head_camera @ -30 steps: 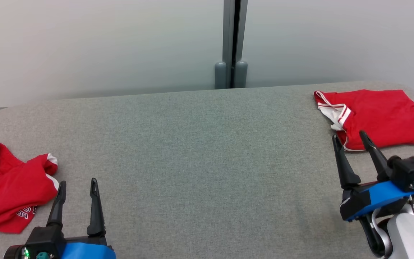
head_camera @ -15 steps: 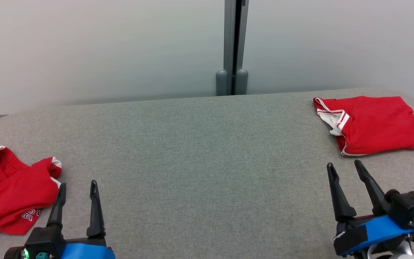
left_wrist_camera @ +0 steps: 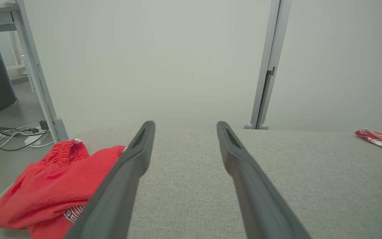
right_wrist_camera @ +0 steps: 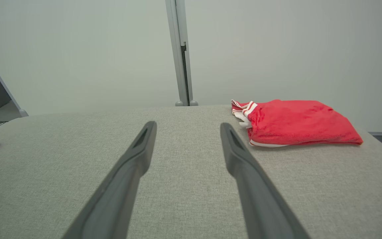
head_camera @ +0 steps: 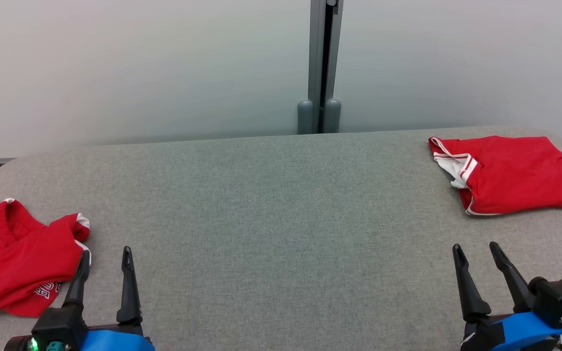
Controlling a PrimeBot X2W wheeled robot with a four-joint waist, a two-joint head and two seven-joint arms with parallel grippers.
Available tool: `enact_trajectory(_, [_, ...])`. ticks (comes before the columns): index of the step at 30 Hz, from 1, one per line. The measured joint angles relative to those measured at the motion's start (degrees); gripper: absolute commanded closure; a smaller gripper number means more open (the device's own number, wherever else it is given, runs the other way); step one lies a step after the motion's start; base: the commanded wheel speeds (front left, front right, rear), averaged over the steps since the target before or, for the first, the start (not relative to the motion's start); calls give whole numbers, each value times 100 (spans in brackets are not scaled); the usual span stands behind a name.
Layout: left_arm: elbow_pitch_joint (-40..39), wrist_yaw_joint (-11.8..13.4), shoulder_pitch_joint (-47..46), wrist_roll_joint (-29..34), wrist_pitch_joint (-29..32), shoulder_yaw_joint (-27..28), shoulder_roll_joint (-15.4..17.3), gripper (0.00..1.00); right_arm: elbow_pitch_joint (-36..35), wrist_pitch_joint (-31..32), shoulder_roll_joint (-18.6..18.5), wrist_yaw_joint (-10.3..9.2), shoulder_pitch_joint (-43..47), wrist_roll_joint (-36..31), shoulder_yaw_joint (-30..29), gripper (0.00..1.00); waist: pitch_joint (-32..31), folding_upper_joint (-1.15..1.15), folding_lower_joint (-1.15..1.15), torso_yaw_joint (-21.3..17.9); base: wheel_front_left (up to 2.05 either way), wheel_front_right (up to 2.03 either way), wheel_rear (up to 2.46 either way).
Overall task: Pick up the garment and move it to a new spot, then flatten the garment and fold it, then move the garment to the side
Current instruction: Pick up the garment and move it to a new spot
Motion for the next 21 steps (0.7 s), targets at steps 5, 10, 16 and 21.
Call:
enact_trajectory(5, [-11,18,13,-32,96,-31,12,0,56,-7,2,0,1,16,4,0,-22,0,0,15,0,0,0])
enact_trajectory(10, [-46,47,16,-48,200,-77,30,0,88,-14,2,0,0,16,-1,0,-21,0,0,41,0,0,0])
enact_trajectory(16, [-27,46,16,-80,234,-78,88,0,110,-22,3,0,-1,16,-9,0,-8,0,0,79,0,0,0])
enact_trajectory(21, [-27,53,16,-96,281,-91,123,0,155,-26,3,0,-1,23,-18,0,-8,0,1,139,0,0,0])
